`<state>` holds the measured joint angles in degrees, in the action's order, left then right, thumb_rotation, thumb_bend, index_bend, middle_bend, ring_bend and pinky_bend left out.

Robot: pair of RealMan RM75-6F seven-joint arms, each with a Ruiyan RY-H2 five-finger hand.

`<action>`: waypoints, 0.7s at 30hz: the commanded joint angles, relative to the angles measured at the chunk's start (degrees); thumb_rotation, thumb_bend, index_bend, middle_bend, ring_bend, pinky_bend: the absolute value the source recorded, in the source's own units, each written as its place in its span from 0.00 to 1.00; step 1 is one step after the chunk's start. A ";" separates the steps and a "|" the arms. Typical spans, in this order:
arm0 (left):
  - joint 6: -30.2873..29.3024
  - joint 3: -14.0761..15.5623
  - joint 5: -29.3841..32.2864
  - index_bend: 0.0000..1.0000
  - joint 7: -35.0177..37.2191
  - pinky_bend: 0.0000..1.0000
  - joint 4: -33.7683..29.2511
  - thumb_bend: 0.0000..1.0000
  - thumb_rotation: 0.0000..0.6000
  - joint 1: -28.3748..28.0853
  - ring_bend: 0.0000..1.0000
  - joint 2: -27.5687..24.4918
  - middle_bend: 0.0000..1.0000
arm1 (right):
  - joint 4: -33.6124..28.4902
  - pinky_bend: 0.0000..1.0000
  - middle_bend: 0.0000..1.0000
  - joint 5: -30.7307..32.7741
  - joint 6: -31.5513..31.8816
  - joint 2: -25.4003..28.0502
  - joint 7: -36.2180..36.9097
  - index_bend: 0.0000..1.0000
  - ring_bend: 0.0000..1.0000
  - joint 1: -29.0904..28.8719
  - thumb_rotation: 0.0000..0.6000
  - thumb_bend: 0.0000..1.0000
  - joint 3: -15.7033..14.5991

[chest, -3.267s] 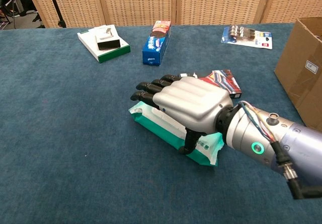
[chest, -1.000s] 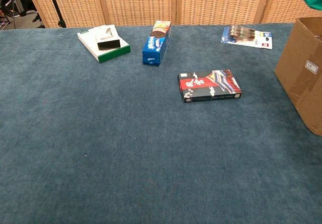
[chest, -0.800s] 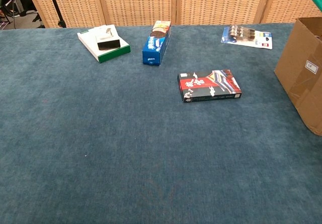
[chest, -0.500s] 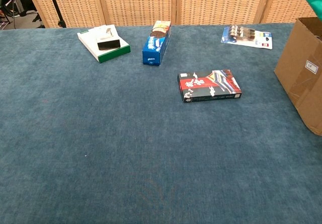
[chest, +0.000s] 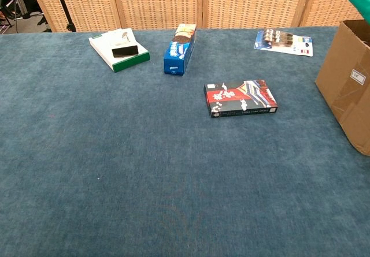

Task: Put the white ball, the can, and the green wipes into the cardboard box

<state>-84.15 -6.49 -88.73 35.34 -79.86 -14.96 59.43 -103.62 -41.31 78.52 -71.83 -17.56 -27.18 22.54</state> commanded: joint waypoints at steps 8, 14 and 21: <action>0.18 0.16 0.09 0.00 -0.69 0.17 -0.53 0.00 1.00 -0.01 0.00 -0.17 0.00 | 0.08 0.14 0.17 -0.64 -4.50 2.40 0.59 0.22 0.15 1.53 1.00 0.67 -3.07; 0.24 0.24 0.03 0.00 -0.88 0.17 -0.62 0.00 1.00 -0.06 0.00 -0.17 0.00 | -0.51 0.05 0.00 -3.17 -5.01 2.97 3.62 0.00 0.00 2.80 1.00 0.14 -3.81; 0.30 0.36 -0.12 0.00 -1.00 0.17 -0.70 0.00 1.00 -0.14 0.00 -0.17 0.00 | -2.52 0.03 0.00 -8.62 -1.91 3.50 7.36 0.00 0.00 4.73 1.00 0.00 -3.66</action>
<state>-83.86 -6.13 -88.85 34.33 -80.57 -15.11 59.25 -105.30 -48.94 75.72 -68.65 -10.75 -23.05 18.82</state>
